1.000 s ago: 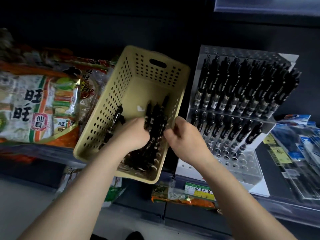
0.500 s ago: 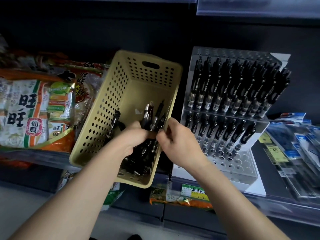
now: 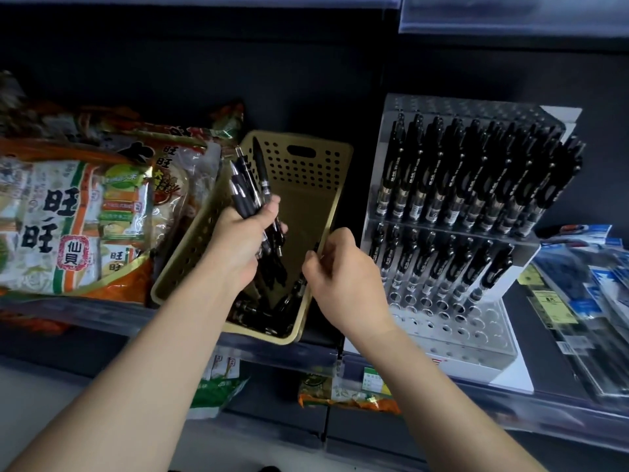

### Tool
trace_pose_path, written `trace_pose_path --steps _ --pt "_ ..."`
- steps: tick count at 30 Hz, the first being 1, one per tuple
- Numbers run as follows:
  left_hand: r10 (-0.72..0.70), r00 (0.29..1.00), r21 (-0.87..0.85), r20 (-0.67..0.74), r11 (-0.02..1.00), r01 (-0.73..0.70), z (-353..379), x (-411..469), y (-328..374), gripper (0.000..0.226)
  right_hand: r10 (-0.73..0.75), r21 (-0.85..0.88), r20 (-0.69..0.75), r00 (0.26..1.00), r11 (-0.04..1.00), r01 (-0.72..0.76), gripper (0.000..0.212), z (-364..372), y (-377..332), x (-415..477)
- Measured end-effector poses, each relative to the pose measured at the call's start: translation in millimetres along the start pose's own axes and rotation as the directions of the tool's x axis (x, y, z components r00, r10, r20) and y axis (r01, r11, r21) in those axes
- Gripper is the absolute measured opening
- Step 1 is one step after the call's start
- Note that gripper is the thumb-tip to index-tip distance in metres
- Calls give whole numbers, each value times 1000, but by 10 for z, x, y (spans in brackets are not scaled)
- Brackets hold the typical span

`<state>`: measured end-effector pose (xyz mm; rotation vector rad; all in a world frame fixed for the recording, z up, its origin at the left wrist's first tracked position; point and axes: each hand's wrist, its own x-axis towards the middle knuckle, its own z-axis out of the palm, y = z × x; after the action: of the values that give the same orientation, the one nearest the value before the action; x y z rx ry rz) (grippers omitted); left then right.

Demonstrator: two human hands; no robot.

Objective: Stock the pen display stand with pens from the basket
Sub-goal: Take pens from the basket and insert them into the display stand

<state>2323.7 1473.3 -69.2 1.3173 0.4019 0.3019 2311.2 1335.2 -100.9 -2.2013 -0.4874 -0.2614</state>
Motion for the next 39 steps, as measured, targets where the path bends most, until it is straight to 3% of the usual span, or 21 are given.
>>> trace_pose_path --steps 6,11,15,18,20,22,23,24,25,26,30,34,39 --pt "90 988 -244 126 968 -57 -25 -29 114 12 33 23 23 999 999 -34 28 108 -9 -9" --pt "186 973 -338 136 932 -131 -37 -134 194 17 57 34 46 997 998 -58 30 111 31 3" --pt "242 952 -450 186 882 -137 -17 -254 327 16 -23 92 -132 991 995 35 23 64 -57 -126" --pt "253 926 -529 281 846 -70 34 -385 394 15 -8 359 -250 968 928 100 28 7 -241 -212" --pt "230 916 -554 328 832 -11 107 -472 376 15 115 626 -149 982 780 4 36 -84 -385 -236" --pt "189 910 -559 369 828 55 201 -572 292 15 213 886 118 970 418 -199 44 -189 -484 -233" --pt "163 909 -549 383 832 82 247 -624 231 17 220 933 232 947 226 -281 47 -263 -513 -224" --pt "133 910 -530 391 841 105 291 -676 170 20 211 943 290 933 104 -317 52 -336 -520 -212" --pt "104 914 -506 392 854 120 324 -721 112 24 210 943 303 930 75 -324 56 -391 -511 -206" --pt "82 918 -481 388 867 126 348 -762 67 26 223 939 298 928 110 -327 59 -429 -496 -207" --pt "78 914 -318 399 946 58 391 -867 -18 25 201 798 214 956 528 -290 48 -614 -390 -254" --pt "13 858 -165 513 983 84 464 -1009 -179 32 112 764 208 972 601 -233 23 -910 -310 -286" --pt "-4 738 -107 675 989 104 524 -1095 -303 12 10 655 228 974 738 -161 16 -1080 -103 -304"
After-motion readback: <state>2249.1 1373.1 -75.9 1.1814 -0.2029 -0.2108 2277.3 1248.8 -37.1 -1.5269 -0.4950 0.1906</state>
